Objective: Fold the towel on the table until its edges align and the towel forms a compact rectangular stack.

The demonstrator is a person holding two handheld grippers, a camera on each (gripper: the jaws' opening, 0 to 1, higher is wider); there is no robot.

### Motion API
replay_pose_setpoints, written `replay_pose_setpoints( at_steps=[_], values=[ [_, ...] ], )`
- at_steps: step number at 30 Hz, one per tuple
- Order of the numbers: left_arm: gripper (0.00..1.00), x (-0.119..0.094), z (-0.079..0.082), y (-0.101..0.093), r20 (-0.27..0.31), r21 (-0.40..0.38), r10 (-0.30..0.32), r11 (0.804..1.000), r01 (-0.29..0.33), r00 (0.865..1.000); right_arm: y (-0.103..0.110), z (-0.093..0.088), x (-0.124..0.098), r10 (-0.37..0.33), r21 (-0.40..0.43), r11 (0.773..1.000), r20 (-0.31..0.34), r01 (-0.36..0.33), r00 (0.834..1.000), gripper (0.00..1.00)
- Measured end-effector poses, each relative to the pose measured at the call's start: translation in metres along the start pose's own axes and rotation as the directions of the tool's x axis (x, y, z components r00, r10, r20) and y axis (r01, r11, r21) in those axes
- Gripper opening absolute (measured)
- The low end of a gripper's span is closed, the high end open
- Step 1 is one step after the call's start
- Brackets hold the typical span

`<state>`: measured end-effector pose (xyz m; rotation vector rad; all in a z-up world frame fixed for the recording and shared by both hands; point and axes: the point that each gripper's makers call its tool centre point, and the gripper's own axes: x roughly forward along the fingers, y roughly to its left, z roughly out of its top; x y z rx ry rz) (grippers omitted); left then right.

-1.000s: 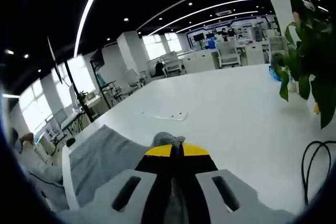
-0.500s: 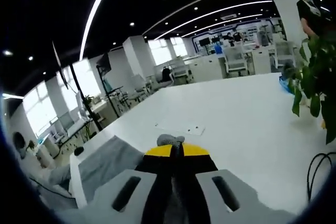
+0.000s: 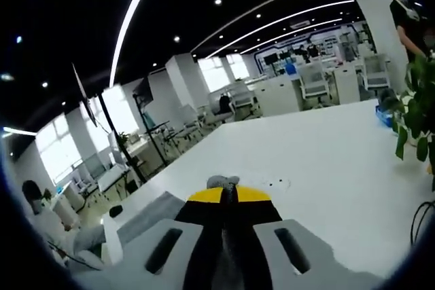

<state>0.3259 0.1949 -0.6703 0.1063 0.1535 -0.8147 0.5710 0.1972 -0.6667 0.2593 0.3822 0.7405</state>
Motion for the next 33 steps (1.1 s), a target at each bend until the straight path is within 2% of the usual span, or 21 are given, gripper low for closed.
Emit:
replay_pose_setpoints(
  at_steps=[10,23,33],
  values=[
    [0.01,-0.045,0.009,0.028,0.028,0.008,0.054,0.999,-0.054,0.998,0.040,0.018,0.014,0.014,-0.001,1.000,0.030,-0.014,0.999,0.02],
    [0.01,-0.099,0.016,0.062,0.071,0.007,0.127,0.992,-0.128,0.989,0.098,0.036,0.052,0.063,-0.038,0.997,0.047,-0.061,0.997,0.02],
    [0.01,-0.136,0.015,0.096,0.088,-0.001,0.174,0.985,-0.175,0.981,0.127,0.037,0.076,0.072,-0.024,0.997,0.049,-0.071,0.996,0.02]
  ],
)
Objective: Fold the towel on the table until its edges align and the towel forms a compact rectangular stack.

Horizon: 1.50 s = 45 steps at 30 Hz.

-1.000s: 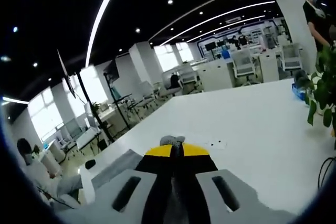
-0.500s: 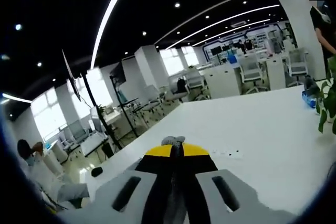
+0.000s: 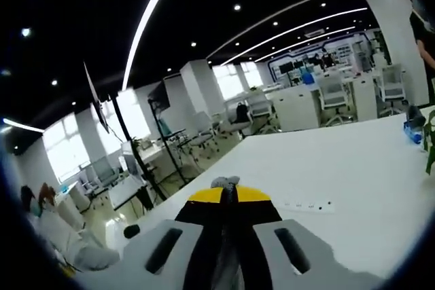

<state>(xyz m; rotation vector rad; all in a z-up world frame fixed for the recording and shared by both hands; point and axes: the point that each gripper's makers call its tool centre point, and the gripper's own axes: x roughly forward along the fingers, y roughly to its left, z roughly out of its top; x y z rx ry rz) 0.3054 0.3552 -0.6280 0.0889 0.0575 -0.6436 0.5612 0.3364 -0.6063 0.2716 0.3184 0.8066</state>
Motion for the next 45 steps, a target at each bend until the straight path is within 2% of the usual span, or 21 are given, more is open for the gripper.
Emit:
replay_pose_setpoints(
  at_steps=[13,30,34,45],
  values=[
    [0.01,-0.035,-0.004,0.045,0.010,-0.034,0.080,0.996,-0.080,0.997,0.025,-0.006,0.036,0.016,0.022,1.000,-0.012,-0.016,1.000,0.02],
    [0.01,-0.079,-0.021,0.094,-0.004,-0.082,0.188,0.979,-0.188,0.982,0.065,-0.032,0.090,0.056,0.024,0.998,-0.064,-0.054,0.996,0.02],
    [0.01,-0.090,-0.028,0.106,-0.011,-0.101,0.220,0.970,-0.220,0.975,0.073,-0.040,0.099,0.065,0.015,0.998,-0.082,-0.064,0.994,0.02],
    [0.02,-0.106,-0.054,0.120,-0.063,-0.135,0.267,0.952,-0.274,0.962,0.078,-0.068,0.120,0.062,0.030,0.998,-0.132,-0.059,0.989,0.02]
  ],
)
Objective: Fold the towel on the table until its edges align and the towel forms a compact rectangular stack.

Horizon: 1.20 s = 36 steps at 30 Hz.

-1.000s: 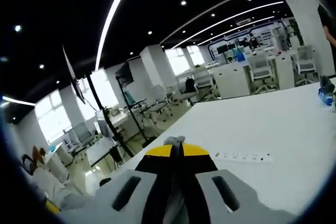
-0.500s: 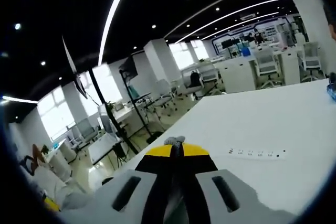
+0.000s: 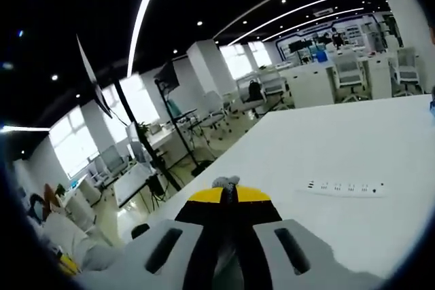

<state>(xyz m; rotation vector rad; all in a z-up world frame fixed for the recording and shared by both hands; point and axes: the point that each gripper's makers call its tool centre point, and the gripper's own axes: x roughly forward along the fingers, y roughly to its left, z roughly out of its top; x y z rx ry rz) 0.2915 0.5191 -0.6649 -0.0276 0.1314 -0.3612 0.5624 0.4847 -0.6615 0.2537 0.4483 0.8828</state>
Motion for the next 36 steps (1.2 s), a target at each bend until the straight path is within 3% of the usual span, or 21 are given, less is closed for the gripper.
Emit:
replay_pose_setpoints(
  at_steps=[13,20,27,29,36],
  values=[
    [0.02,-0.015,-0.040,0.033,-0.083,-0.059,0.082,0.994,-0.087,0.993,0.007,-0.030,0.031,-0.013,0.002,1.000,-0.058,0.013,0.998,0.02],
    [0.02,-0.020,-0.051,0.049,-0.089,-0.087,0.107,0.990,-0.115,0.990,0.014,-0.045,0.053,-0.011,0.015,1.000,-0.085,0.012,0.996,0.02],
    [0.02,-0.028,-0.060,0.059,-0.116,-0.103,0.142,0.983,-0.154,0.983,0.022,-0.055,0.072,0.000,-0.003,1.000,-0.098,0.000,0.995,0.03],
    [0.02,-0.031,-0.069,0.063,-0.134,-0.120,0.153,0.978,-0.169,0.979,0.028,-0.062,0.076,-0.002,-0.042,0.999,-0.112,-0.002,0.994,0.03],
    [0.02,-0.038,-0.096,0.079,-0.187,-0.153,0.189,0.964,-0.219,0.964,0.026,-0.086,0.098,-0.020,-0.042,0.999,-0.154,0.013,0.988,0.03]
  ],
)
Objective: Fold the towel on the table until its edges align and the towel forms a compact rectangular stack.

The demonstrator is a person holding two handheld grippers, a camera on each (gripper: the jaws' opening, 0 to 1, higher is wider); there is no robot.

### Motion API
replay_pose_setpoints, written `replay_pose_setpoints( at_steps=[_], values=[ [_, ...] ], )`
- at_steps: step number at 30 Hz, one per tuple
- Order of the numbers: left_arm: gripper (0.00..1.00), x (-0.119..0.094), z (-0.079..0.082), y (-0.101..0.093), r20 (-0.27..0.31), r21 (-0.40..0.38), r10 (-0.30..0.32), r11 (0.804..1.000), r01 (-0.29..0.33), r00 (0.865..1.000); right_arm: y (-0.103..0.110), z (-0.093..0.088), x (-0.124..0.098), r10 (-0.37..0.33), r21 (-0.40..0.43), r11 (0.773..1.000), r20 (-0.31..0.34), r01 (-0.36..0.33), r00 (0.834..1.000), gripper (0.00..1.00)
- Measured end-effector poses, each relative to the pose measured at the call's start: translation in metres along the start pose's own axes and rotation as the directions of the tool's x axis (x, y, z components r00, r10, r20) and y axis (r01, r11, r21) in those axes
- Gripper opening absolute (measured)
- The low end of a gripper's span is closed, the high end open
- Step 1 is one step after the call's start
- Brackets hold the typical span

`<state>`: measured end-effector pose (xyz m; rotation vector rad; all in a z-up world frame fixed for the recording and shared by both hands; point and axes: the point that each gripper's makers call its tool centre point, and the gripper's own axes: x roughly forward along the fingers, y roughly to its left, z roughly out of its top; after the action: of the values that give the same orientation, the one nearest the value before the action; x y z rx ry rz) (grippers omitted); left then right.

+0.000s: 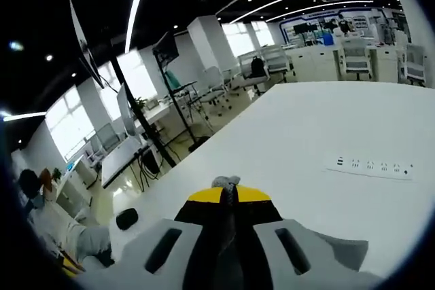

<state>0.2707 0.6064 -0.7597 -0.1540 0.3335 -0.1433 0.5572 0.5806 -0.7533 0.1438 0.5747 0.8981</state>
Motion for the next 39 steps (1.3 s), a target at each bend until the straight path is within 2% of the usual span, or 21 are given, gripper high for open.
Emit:
replay_pose_setpoints(
  at_steps=[4,9,13,14,15,16,17,19,23,28,29,34,39],
  values=[
    [0.02,0.004,-0.021,0.024,-0.026,-0.041,0.033,0.999,-0.034,0.999,0.004,-0.013,0.018,-0.006,-0.005,1.000,-0.028,0.005,1.000,0.03],
    [0.02,0.006,-0.038,0.045,-0.047,-0.083,0.068,0.994,-0.072,0.997,0.011,-0.026,0.038,-0.002,-0.016,1.000,-0.055,0.001,0.999,0.03],
    [0.02,0.005,-0.046,0.055,-0.059,-0.111,0.092,0.989,-0.098,0.994,0.017,-0.034,0.052,-0.004,-0.027,1.000,-0.063,0.003,0.998,0.04],
    [0.02,0.005,-0.049,0.058,-0.062,-0.116,0.096,0.988,-0.103,0.993,0.018,-0.036,0.055,-0.007,-0.036,0.999,-0.067,0.005,0.998,0.04],
    [0.02,0.006,-0.054,0.065,-0.068,-0.125,0.106,0.986,-0.114,0.992,0.018,-0.035,0.055,-0.029,-0.114,0.993,-0.065,0.021,0.997,0.04],
    [0.02,0.007,-0.058,0.067,-0.075,-0.131,0.107,0.985,-0.116,0.991,0.020,-0.037,0.057,-0.031,-0.158,0.987,-0.067,0.020,0.997,0.04],
    [0.02,0.008,-0.063,0.071,-0.083,-0.138,0.113,0.983,-0.124,0.990,0.022,-0.039,0.066,-0.031,-0.177,0.984,-0.075,0.017,0.997,0.04],
    [0.02,0.010,-0.071,0.078,-0.095,-0.151,0.121,0.979,-0.134,0.988,0.023,-0.041,0.079,-0.034,-0.158,0.987,-0.066,0.023,0.997,0.04],
    [0.02,0.011,-0.080,0.086,-0.118,-0.158,0.134,0.976,-0.152,0.984,0.022,-0.048,0.095,-0.055,-0.207,0.978,-0.083,0.037,0.995,0.04],
    [0.02,0.015,-0.099,0.101,-0.145,-0.192,0.142,0.967,-0.168,0.979,0.022,-0.062,0.116,-0.081,-0.221,0.974,-0.106,0.056,0.991,0.05],
    [0.02,0.016,-0.103,0.103,-0.150,-0.198,0.138,0.966,-0.166,0.979,0.023,-0.061,0.110,-0.082,-0.224,0.973,-0.106,0.056,0.991,0.05],
    [0.03,0.017,-0.110,0.103,-0.174,-0.218,0.144,0.959,-0.180,0.974,0.029,-0.072,0.120,-0.086,-0.251,0.966,-0.117,0.055,0.989,0.07],
    [0.10,0.012,-0.114,0.114,-0.179,-0.229,0.175,0.950,-0.214,0.968,0.028,-0.077,0.135,-0.089,-0.272,0.961,-0.115,0.055,0.989,0.09]
  ],
)
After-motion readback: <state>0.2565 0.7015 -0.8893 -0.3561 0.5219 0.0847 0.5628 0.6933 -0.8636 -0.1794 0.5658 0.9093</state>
